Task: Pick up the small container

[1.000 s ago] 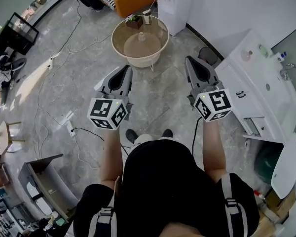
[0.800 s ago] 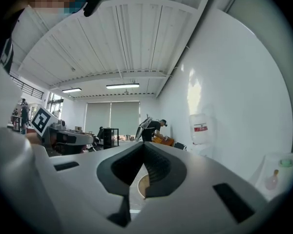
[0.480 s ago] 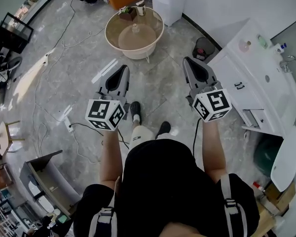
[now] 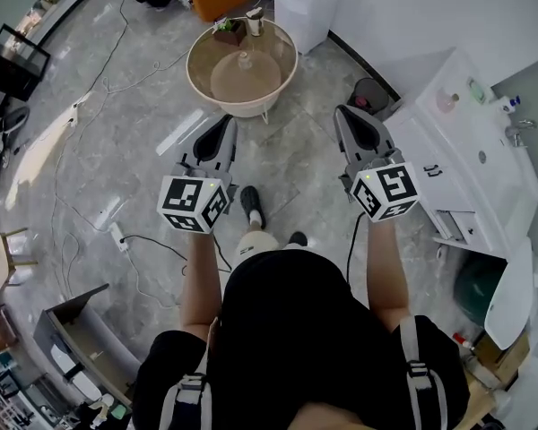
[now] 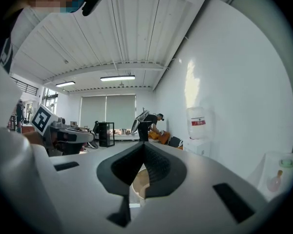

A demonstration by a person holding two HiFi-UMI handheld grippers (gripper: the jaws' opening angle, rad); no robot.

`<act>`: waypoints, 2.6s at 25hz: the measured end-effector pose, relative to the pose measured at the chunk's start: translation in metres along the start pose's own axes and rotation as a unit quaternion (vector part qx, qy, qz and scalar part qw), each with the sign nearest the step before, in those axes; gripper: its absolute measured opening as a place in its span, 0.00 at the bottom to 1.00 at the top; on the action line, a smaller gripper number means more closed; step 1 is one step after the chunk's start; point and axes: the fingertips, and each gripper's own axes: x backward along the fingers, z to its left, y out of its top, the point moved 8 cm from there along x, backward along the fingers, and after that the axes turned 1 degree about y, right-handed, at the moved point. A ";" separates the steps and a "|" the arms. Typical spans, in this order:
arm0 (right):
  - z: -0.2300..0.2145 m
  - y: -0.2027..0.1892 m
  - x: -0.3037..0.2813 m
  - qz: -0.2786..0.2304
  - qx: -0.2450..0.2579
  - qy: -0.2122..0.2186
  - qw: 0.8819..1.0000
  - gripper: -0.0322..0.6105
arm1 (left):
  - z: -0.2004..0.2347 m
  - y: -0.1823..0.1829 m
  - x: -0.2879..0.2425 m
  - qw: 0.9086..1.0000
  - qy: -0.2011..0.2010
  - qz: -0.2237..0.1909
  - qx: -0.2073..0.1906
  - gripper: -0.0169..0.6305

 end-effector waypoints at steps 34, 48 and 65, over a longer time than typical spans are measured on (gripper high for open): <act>-0.032 0.032 -0.280 -0.001 0.007 0.017 1.000 0.06 | 0.217 0.033 -0.143 1.000 0.005 0.003 -0.001 0.06; -0.163 0.045 -0.376 0.002 -0.002 0.108 0.994 0.06 | 0.207 0.043 -0.269 0.995 0.092 0.026 0.015 0.06; -0.216 -0.055 -0.432 0.090 -0.011 0.188 0.978 0.06 | 0.196 -0.049 -0.337 0.984 0.166 0.038 0.051 0.06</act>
